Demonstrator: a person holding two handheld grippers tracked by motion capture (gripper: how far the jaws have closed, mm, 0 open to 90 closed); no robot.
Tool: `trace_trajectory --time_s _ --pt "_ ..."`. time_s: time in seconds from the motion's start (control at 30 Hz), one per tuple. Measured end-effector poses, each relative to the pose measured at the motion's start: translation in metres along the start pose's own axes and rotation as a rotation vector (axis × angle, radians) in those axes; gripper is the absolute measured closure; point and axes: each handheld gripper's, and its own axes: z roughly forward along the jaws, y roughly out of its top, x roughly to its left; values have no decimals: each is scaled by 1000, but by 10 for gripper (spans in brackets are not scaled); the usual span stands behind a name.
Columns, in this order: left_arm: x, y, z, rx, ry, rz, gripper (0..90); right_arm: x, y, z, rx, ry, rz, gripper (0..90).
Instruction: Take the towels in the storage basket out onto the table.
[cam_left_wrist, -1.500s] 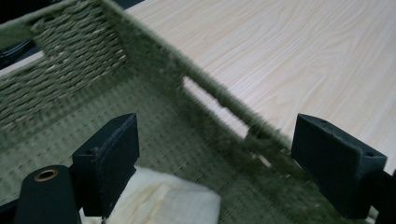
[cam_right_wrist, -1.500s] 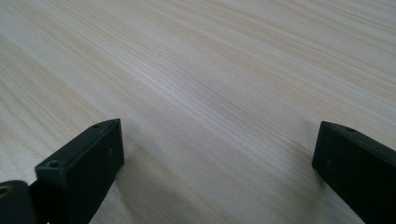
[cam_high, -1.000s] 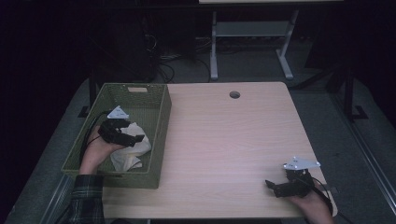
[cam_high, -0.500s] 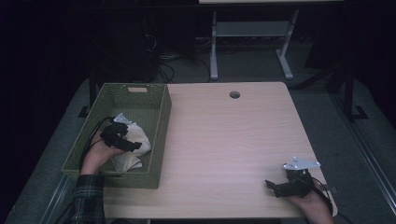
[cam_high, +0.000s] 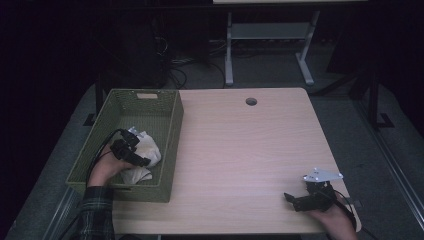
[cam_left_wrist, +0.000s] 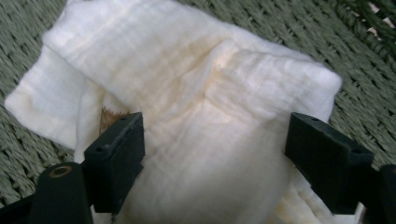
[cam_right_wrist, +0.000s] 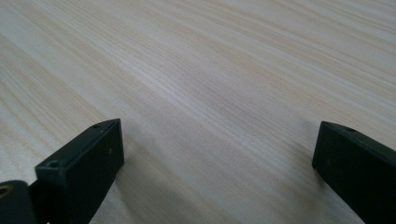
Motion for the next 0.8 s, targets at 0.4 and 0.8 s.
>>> trace_trajectory --time_s 0.4,0.8 --pt "3 -1 -1 36 -20 -44 507 0 0 0 0 0 -1 17" --pt "12 -3 -26 -144 -81 -149 788 0 0 0 -1 0 1 17"
